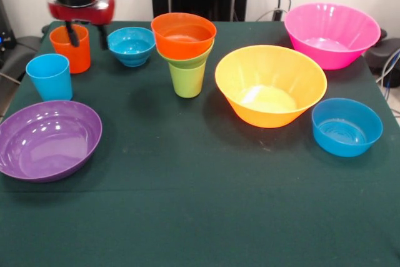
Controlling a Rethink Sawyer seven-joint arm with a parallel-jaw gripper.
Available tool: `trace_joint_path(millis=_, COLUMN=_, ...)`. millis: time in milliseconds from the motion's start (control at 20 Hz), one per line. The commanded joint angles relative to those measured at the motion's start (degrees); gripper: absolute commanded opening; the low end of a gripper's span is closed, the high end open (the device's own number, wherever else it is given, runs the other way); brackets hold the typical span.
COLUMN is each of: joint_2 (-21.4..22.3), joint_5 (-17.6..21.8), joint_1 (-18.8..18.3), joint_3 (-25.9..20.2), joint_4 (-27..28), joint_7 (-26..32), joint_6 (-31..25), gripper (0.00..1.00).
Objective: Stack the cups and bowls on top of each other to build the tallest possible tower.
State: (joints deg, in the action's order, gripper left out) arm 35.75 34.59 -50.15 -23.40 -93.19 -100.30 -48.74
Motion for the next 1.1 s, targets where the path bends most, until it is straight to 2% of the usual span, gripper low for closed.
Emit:
trace_joint_path(millis=50, joint_2=-3.10, joint_5=2.00, joint_1=-2.26, joint_3=-5.65, joint_4=6.30, joint_7=20.37, joint_6=-5.23, gripper=1.00)
trace_joint_path(millis=450, joint_2=-2.26, joint_5=4.33, joint_1=-2.48, joint_3=-6.76, joint_4=5.84, joint_7=18.87, joint_6=-2.84, gripper=1.00)
trace_joint_path(millis=1100, joint_2=-3.49, joint_5=3.50, joint_1=-3.48, joint_3=-7.86, joint_4=4.63, joint_7=15.85, joint_6=-0.51, gripper=1.00)
